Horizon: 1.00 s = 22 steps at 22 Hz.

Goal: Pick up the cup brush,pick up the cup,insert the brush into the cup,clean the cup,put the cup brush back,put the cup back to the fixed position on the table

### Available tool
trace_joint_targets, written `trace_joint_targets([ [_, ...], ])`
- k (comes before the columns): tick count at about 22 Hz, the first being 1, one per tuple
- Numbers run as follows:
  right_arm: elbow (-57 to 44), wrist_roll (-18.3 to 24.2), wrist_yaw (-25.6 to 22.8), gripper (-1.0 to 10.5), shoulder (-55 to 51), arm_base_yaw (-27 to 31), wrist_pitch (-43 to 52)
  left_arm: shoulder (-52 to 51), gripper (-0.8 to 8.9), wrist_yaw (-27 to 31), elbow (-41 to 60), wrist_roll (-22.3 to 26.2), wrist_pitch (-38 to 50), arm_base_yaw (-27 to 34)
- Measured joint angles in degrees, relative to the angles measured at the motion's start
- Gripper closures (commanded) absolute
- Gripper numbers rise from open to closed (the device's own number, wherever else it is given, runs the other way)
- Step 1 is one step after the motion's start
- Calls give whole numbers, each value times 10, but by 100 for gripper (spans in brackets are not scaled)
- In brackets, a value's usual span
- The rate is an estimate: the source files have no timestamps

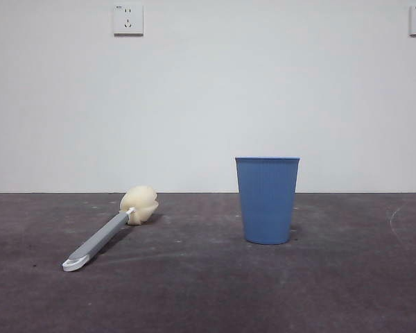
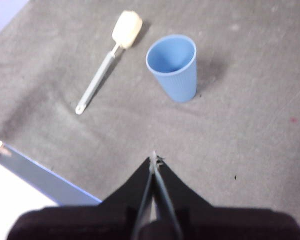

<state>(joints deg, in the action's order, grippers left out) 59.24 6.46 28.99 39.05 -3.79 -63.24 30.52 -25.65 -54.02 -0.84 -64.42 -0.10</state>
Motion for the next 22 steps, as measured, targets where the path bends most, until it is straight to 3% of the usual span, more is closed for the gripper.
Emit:
trace_joint_targets([
  [6, 0, 9, 4, 933, 2, 0, 2, 2, 808, 0, 0, 21, -11, 0],
  [7, 0, 9, 5, 862, 2, 0, 2, 4, 760, 0, 0, 22, -11, 0],
  [10, 0, 9, 6, 515, 2, 0, 2, 13, 294, -1, 0, 21, -10, 0],
  [11, 0, 9, 6, 422, 2, 0, 2, 16, 265, -9, 0, 21, -10, 0],
  [12, 0, 9, 6, 374, 2, 0, 2, 19, 266, -25, 0, 21, -10, 0],
  [15, 0, 9, 6, 375, 2, 0, 2, 29, 266, -71, 0, 21, 3, -3],
  [22, 0, 8, 6, 379, 3, 0, 2, 84, 266, -74, -26, 22, 43, -51],
])
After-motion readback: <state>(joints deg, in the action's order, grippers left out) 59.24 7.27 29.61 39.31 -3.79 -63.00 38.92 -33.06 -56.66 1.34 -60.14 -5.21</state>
